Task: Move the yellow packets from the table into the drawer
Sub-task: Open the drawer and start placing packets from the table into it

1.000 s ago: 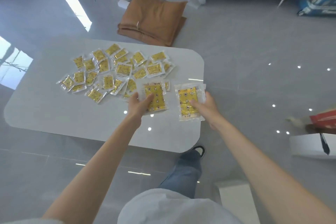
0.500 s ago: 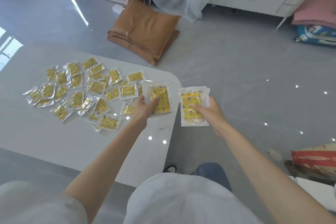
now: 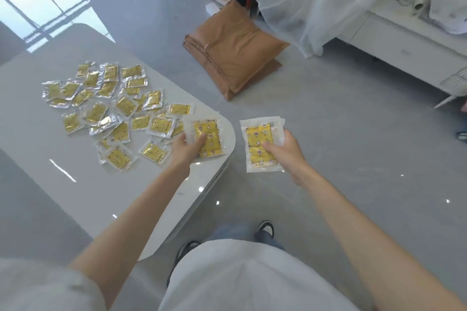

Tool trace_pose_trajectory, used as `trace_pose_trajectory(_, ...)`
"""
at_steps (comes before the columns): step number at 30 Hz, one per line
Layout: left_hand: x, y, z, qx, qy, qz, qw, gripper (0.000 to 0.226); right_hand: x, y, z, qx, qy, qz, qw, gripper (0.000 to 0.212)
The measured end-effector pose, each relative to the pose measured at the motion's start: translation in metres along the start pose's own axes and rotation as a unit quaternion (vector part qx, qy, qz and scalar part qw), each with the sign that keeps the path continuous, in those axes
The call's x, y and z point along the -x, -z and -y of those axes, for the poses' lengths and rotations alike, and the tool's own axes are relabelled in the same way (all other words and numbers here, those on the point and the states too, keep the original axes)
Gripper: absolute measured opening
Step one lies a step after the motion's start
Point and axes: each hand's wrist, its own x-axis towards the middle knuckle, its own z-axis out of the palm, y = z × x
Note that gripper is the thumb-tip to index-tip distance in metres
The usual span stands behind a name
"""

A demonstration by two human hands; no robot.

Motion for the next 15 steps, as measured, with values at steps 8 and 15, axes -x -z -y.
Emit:
trace_pose_trajectory(8,-0.026,-0.046,-0.05,0.083,0.023,-0.109,0.99,0.065,-0.096,0.032,0.065,0.074,0.047,0.088,0.992,0.035)
trace_pose_trajectory(15,-0.116,-0.059,-0.1,0.125,0.033,-0.175,0.976,0.081,-0.217,0.005,0.134,0.149,0.079,0.157,0.973,0.031)
